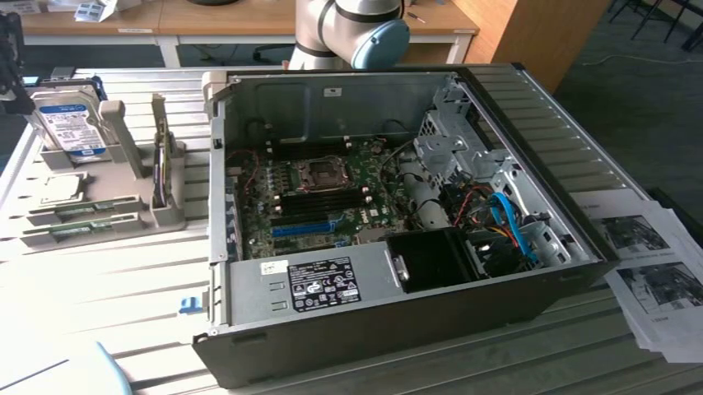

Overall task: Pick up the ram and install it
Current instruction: 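Pick up the ram and move it above insertion slot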

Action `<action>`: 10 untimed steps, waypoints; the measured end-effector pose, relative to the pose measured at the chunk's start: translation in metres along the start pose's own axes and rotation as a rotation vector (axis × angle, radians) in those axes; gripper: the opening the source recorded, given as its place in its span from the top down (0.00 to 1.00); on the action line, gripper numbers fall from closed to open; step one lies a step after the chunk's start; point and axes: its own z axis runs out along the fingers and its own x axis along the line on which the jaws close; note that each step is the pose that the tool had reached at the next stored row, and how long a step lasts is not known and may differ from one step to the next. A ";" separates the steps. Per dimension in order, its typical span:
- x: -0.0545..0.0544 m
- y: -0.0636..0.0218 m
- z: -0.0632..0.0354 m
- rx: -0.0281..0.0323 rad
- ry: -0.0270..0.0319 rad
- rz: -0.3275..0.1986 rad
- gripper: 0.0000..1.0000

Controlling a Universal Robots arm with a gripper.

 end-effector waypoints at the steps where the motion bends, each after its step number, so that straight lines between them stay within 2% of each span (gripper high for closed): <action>1: 0.000 -0.0001 0.0018 -0.0001 0.0000 0.000 0.91; 10: 0.000 -0.0008 0.0183 0.0000 0.0000 0.000 0.91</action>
